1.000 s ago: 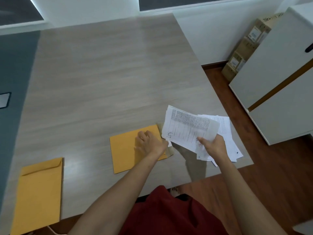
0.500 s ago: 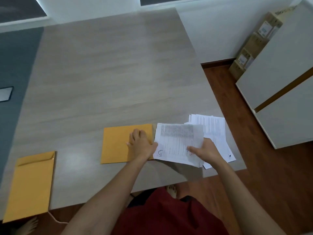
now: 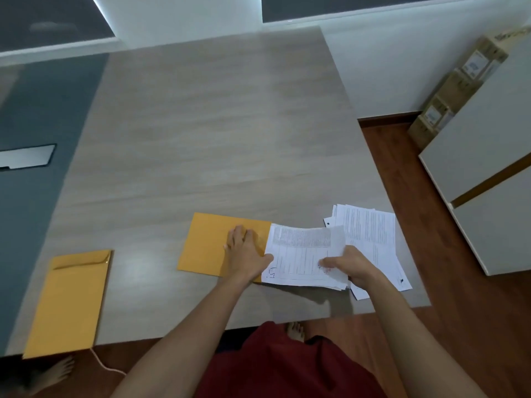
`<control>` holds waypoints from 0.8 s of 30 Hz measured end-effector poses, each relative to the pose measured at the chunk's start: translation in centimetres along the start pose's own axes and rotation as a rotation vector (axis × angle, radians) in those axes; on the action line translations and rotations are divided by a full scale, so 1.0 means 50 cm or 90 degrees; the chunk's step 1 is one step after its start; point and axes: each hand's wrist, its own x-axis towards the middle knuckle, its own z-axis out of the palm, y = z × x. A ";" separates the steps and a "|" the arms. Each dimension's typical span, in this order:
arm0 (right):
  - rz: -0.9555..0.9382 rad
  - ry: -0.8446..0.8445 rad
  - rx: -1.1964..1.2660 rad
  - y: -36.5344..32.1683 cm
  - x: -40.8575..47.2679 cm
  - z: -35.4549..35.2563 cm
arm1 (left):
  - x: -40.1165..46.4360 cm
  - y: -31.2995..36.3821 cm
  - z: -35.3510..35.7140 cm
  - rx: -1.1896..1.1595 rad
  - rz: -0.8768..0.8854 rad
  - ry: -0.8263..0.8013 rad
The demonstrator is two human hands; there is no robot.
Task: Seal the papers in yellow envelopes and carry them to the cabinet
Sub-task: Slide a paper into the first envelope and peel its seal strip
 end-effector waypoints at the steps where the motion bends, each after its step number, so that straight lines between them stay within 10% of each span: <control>1: -0.001 0.005 -0.008 -0.001 0.000 -0.004 | 0.000 -0.001 -0.002 -0.006 -0.002 -0.002; 14: -0.041 0.172 -0.003 -0.011 -0.035 0.041 | 0.010 -0.018 -0.011 0.021 0.043 -0.022; 24: 0.003 0.091 0.170 0.004 -0.060 0.054 | 0.022 -0.023 -0.022 0.053 0.047 -0.055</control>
